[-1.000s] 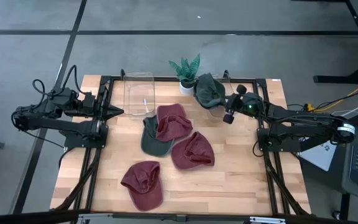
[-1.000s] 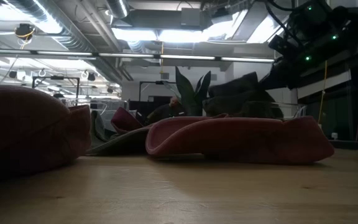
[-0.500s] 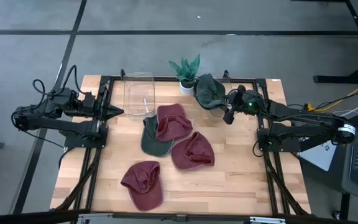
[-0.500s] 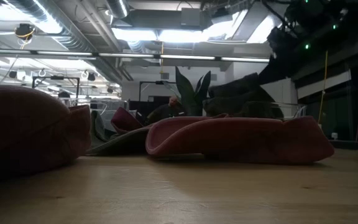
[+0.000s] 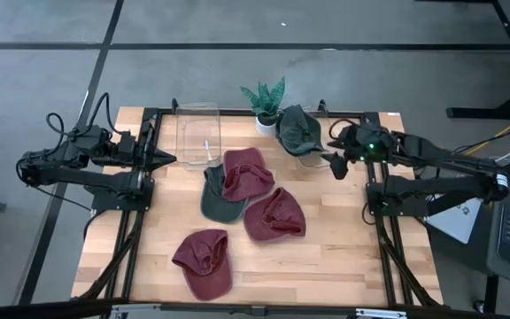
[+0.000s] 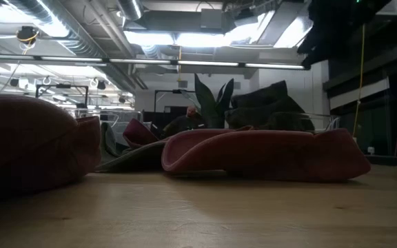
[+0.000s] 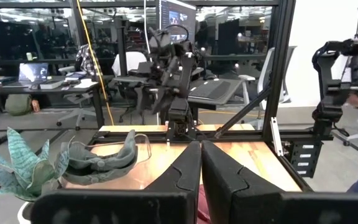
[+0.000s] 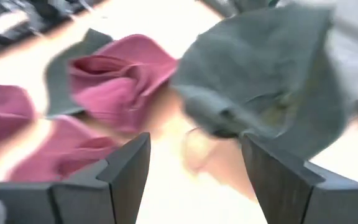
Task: Pick & Place hat
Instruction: Put the bottom red cap into the left bin
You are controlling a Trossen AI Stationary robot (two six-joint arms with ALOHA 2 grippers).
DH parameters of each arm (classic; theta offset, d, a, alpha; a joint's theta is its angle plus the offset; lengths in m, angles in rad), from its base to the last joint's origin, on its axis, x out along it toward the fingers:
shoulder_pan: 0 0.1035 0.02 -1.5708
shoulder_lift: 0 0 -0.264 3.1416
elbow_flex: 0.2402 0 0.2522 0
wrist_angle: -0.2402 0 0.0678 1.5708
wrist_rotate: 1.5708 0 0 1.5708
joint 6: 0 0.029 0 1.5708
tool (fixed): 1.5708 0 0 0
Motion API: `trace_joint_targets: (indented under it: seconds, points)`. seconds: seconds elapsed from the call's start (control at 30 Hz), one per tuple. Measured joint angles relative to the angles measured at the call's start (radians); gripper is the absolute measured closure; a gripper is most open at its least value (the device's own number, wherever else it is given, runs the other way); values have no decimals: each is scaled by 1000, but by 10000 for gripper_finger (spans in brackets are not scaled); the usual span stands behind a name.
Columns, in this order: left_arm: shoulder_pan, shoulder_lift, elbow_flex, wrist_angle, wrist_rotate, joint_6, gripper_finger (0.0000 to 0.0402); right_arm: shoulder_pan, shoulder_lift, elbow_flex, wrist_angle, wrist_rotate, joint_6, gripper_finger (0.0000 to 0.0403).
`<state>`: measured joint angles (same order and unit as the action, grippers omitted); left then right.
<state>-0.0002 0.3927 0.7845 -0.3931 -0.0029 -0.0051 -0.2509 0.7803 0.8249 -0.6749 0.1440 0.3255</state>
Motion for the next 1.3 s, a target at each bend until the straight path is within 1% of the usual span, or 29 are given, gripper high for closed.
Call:
trace_joint_targets:
  seconds: [0.27,0.37,0.47,0.77,0.93,1.07,1.2,1.3]
  points:
    - [0,0,0,0,0,0,390,188,5,23,-25,-106,382,150]
    - [0,0,0,0,0,0,389,265,22,20,-27,-115,470,150]
    - [0,0,0,0,0,0,390,333,44,20,-26,-115,511,150]
    - [0,0,0,0,0,0,389,520,129,20,-26,-121,477,150]
    - [0,0,0,0,0,0,391,639,140,19,-27,-120,471,150]
    - [0,0,0,0,0,0,389,758,146,19,-26,-109,387,150]
    - [0,0,0,0,0,0,391,868,176,18,-26,-49,270,150]
    - [0,0,0,0,0,0,391,938,195,18,-26,-32,224,150]
